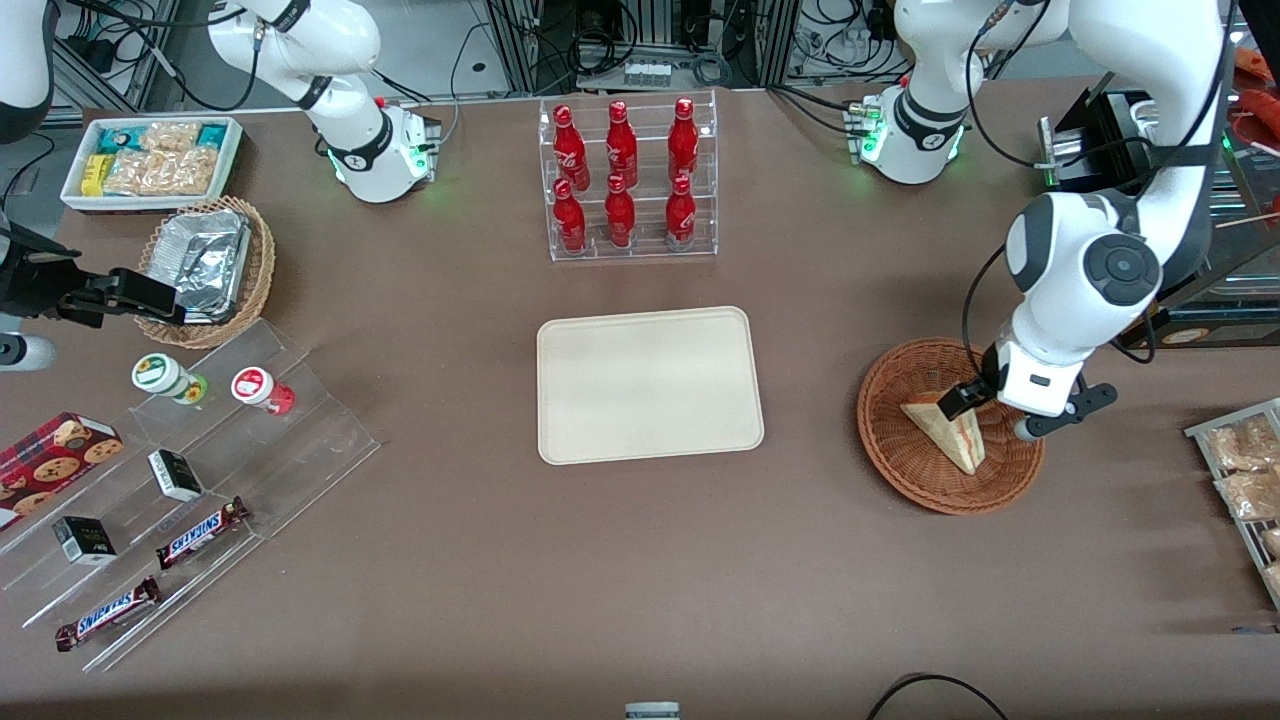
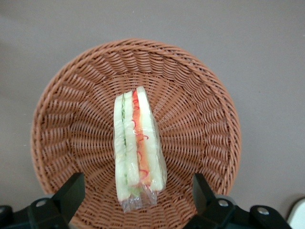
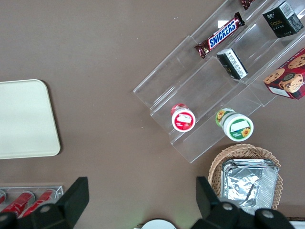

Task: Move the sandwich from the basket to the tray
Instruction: 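Lower the left gripper and close it on the wrapped sandwich, then lift the sandwich with the left gripper and carry it over the tray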

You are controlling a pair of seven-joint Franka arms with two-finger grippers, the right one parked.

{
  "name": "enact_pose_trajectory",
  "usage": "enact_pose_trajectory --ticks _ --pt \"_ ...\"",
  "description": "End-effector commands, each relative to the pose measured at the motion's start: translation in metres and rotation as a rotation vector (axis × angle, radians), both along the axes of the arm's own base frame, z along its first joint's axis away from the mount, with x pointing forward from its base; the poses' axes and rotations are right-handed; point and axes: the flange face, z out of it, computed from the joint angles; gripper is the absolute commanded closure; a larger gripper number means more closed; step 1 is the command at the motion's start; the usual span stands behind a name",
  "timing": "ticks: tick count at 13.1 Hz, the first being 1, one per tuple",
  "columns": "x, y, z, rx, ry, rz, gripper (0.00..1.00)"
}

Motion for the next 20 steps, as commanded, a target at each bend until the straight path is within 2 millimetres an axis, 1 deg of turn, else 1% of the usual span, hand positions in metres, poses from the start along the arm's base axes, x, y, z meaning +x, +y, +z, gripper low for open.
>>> enact_pose_trajectory --ticks 1,3,6,7,8,9,10,12,14,16,17,18,19,20 --pt "0.001 -0.003 -0.022 -0.001 -0.027 0.034 0.00" --pt "0.001 -0.004 -0.041 -0.001 -0.009 0.033 0.00" --pt "0.002 -0.003 -0.058 -0.002 -0.001 0.037 0.00" --pt "0.002 -0.003 -0.061 -0.002 0.001 0.037 0.08" --pt "0.002 -0.003 -0.061 -0.002 0.001 0.037 0.32" --pt "0.002 -0.004 -0.060 -0.003 -0.001 0.038 0.73" --pt "0.002 -0.003 -0.059 -0.002 -0.001 0.040 1.00" --pt "0.004 -0.003 -0.052 -0.003 -0.010 0.038 1.00" --pt "0.003 -0.003 -0.036 0.001 -0.003 0.040 1.00" --pt "0.006 -0.004 -0.008 0.007 0.004 0.037 1.00" --pt "0.011 -0.006 0.014 0.013 0.019 0.036 1.00" --pt "0.015 -0.014 0.031 0.021 0.047 0.026 1.00" --pt "0.020 -0.036 0.054 0.028 0.067 -0.003 1.00" --pt "0.026 -0.054 0.073 0.034 0.081 -0.028 1.00"
